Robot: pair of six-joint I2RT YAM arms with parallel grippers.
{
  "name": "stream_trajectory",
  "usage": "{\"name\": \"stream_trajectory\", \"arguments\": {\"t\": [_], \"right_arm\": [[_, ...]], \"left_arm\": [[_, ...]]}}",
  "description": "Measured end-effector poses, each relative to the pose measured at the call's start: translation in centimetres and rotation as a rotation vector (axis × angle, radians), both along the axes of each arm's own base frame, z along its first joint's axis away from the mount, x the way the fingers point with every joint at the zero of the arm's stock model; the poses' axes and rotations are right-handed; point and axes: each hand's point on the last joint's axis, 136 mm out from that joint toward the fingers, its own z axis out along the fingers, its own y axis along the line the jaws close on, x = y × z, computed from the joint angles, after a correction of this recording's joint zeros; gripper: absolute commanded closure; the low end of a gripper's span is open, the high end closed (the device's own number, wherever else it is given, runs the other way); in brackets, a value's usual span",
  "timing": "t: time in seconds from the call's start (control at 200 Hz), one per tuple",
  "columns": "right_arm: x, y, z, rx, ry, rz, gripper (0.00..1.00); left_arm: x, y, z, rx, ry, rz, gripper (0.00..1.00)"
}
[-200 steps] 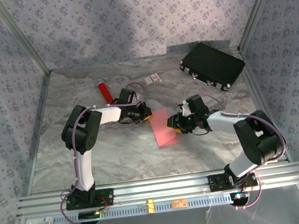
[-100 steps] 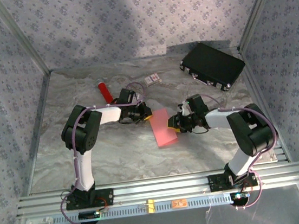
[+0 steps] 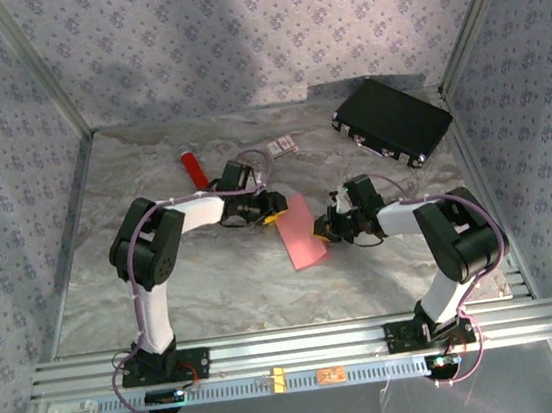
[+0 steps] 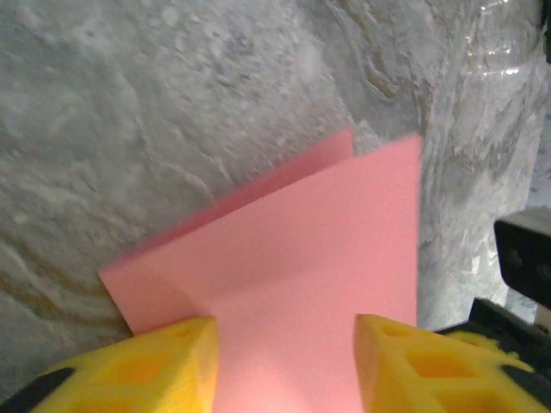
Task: Fold a paper plane with a square sheet of paper (pick it up from the middle)
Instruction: Fold the triangle a second time at the center of the table.
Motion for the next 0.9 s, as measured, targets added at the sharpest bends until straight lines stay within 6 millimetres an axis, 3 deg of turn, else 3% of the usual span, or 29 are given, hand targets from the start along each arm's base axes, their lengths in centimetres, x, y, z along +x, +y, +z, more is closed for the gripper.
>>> {"name": "stream_trajectory", "arguments": {"t": [0.19,0.31,0.535,0.899], "right_arm": [[-0.3,-0.6,-1.4,-0.022,0.048,-0.118,0.94],[0.1,-0.6,-0.9,-0.022,0.050,-0.179,0.92],[0.4,-0.4,0.2,0.010,0.041,-0.196,0.81],[1.4,0.1,1.8,0.039,0.001,-0.105,0.83]], "left_arm": [[-0.8,0.0,4.3,0.013,-0.104,0.006,0.46],[-1.3,0.8,6.0,0.005,-0.154,0.025,0.46],[-2.6,1.8,4.6,0.016,-0.148,0.037,0.49],[-5.7,0.7,3.8,0.025,-0.207,-0.017,0.51]]}}
